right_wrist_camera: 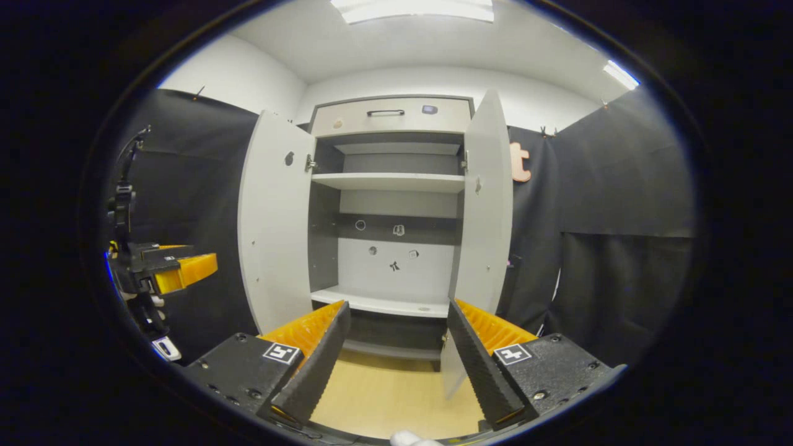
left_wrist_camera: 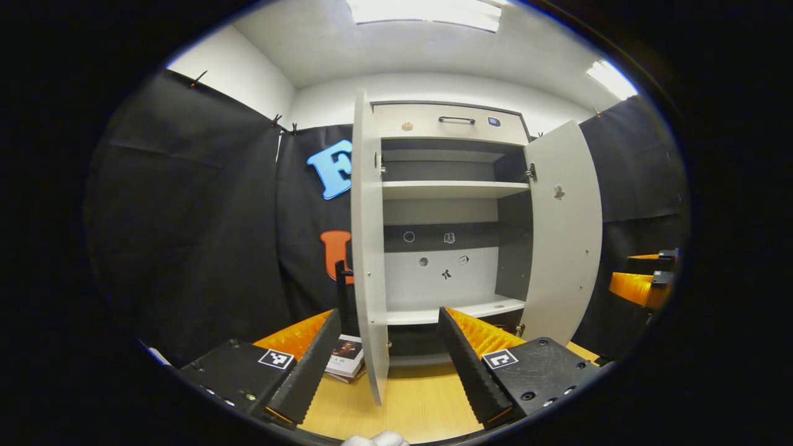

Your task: Open the right door of the double-door shoe cabinet with the right hand, and open the left door with the left hand.

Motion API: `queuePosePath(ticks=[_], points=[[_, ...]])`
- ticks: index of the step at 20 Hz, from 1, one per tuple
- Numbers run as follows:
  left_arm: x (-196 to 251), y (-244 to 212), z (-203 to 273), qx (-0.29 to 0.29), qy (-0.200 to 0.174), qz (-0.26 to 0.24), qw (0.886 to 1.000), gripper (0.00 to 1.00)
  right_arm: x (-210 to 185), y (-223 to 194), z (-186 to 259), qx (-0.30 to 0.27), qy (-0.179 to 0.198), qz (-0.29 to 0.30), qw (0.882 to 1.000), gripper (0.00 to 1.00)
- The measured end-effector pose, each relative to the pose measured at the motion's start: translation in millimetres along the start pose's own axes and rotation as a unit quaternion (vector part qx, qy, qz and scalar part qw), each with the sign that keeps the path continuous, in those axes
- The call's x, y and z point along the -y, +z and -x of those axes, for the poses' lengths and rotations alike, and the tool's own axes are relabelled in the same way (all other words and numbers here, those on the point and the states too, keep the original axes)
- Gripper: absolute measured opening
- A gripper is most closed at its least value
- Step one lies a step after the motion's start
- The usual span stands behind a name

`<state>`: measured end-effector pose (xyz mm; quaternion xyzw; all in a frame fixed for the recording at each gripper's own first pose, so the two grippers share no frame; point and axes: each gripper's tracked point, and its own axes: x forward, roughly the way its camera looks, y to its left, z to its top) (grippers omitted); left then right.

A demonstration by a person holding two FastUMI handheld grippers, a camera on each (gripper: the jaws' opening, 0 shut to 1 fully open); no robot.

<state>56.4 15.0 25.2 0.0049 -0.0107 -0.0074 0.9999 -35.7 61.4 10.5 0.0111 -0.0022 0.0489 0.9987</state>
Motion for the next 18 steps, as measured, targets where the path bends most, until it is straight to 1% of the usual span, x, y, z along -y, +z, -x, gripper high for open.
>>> queuePosePath(ticks=[4,8,13,18], points=[[29,0,5,-0.001,-0.007,0.019,1.000,0.95,21,-2,6,0.001,-0.021,-0.004,1.000,0.99],[56,-4,9,-0.008,-0.023,0.026,0.999,0.95,39,-9,7,-0.004,-0.035,-0.011,0.999,0.99],[66,-6,11,-0.016,-0.022,0.016,0.999,0.94,55,-12,9,-0.004,-0.046,-0.024,0.999,0.99],[66,-6,11,-0.016,-0.015,0.014,1.000,0.95,54,-15,0,-0.011,-0.043,-0.024,0.999,0.99]])
